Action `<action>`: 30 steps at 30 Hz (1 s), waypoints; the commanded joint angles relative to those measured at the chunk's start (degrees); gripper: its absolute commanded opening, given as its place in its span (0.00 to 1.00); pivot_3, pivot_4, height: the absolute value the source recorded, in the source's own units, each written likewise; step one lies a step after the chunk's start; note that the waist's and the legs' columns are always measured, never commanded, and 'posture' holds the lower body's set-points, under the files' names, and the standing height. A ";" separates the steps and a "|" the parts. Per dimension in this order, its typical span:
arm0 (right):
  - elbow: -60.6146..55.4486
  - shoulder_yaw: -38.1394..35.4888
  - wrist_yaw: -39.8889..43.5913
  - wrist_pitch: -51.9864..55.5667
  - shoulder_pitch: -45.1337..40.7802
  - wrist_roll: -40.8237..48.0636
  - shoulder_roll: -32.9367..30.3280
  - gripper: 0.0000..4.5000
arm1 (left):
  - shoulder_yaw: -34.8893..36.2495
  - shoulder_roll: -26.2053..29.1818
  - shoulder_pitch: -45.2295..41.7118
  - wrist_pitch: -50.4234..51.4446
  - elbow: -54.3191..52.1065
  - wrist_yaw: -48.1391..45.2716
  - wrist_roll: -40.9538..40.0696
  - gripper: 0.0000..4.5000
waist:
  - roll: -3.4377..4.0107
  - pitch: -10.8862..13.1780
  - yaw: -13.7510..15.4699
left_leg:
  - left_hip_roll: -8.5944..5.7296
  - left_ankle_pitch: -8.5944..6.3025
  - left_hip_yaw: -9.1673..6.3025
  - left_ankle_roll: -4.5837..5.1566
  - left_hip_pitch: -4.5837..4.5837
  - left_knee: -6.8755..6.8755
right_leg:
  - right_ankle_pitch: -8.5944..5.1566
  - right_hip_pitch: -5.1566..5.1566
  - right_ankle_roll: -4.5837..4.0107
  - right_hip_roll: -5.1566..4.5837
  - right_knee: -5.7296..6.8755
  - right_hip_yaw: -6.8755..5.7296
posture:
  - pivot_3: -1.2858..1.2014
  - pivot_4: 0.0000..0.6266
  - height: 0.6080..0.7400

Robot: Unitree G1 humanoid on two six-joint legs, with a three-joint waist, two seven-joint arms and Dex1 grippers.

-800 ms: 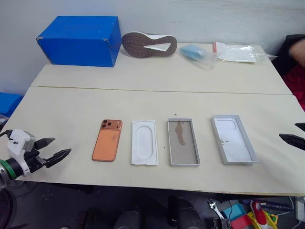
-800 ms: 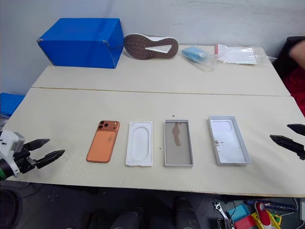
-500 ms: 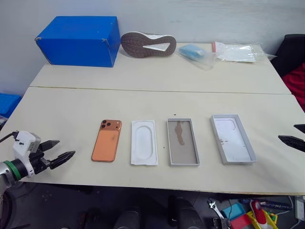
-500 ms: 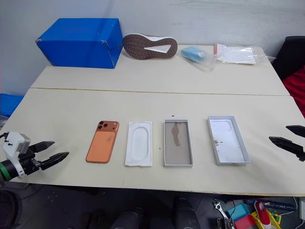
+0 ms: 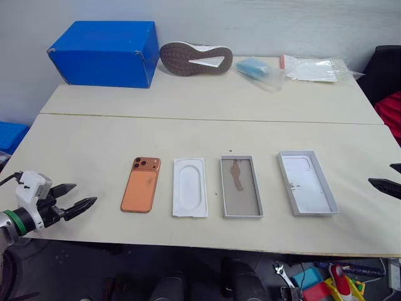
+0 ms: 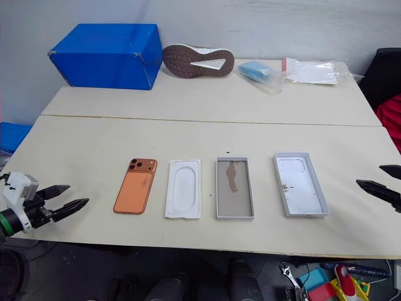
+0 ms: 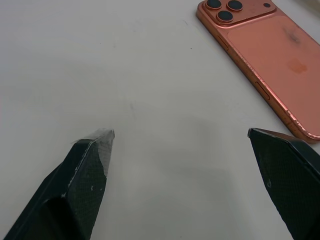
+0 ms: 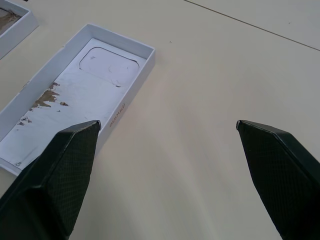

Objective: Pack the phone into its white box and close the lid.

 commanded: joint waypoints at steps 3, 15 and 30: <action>-5.15 -2.43 -0.36 -1.69 1.26 0.73 0.48 0.99 | -0.82 2.15 -2.80 3.09 -1.10 -0.64 -1.40 1.00 | 0.00 0.00 0.04 | 0.00 0.00 -0.01 0.00 0.00 0.01 | 0.00 0.00 0.00 0.00 0.02 -0.01 | 0.52 0.24 1.00; -45.09 1.48 -3.68 12.71 5.90 14.88 4.14 0.99 | -10.26 7.00 -12.41 34.77 -13.79 -5.59 -19.86 1.00 | -0.02 0.01 0.67 | 0.03 0.01 -0.09 -0.08 -0.03 0.07 | 0.01 0.00 0.02 0.05 0.27 -0.06 | 0.52 0.24 1.00; -60.44 17.31 -9.43 8.54 2.75 14.65 9.27 0.99 | -27.31 -1.95 -30.71 64.03 -13.29 3.56 -26.42 1.00 | -0.28 0.06 1.25 | -0.02 0.10 -0.12 -0.18 -0.10 0.19 | 0.02 -0.03 0.04 0.11 0.24 -0.22 | 0.52 0.24 1.00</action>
